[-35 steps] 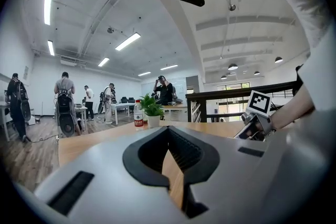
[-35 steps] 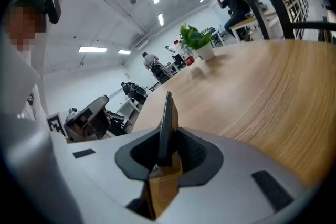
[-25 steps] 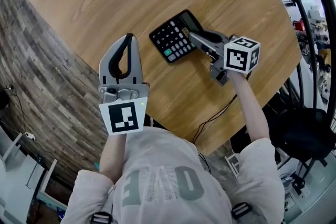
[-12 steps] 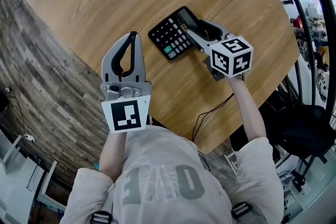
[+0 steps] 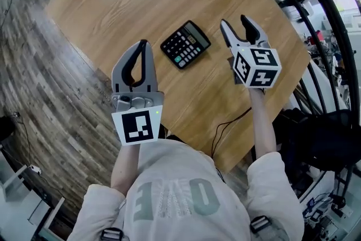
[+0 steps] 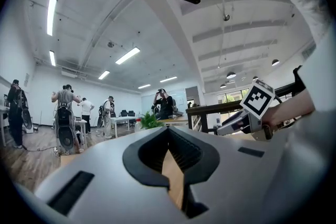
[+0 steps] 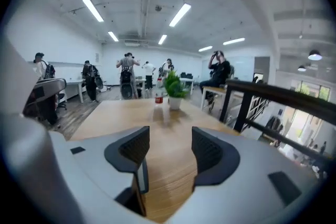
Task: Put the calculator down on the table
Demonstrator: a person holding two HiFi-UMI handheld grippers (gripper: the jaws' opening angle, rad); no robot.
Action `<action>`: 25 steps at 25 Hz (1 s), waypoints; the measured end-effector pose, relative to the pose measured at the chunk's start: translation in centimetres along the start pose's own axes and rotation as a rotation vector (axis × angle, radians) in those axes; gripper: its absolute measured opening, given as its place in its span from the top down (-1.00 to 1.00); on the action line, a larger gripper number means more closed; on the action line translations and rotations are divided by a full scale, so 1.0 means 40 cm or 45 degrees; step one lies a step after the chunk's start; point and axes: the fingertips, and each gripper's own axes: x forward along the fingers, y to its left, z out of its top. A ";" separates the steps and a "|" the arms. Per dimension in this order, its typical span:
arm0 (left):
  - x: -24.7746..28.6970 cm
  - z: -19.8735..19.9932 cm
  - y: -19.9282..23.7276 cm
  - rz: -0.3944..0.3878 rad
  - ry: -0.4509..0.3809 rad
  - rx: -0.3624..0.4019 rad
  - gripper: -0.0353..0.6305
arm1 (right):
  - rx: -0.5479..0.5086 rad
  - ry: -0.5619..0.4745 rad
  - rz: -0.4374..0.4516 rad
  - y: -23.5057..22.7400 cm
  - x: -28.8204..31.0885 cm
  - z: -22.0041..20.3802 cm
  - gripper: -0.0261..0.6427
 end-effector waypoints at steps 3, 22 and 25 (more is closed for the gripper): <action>-0.035 0.097 -0.020 0.015 -0.092 0.002 0.87 | -0.043 -0.234 -0.159 -0.009 -0.146 0.135 0.19; -0.245 0.388 -0.174 -0.089 -0.410 0.093 0.87 | 0.051 -0.843 -0.267 0.255 -0.659 0.261 0.87; -0.254 0.387 -0.185 -0.097 -0.410 0.096 0.87 | 0.036 -0.846 -0.264 0.258 -0.664 0.261 0.87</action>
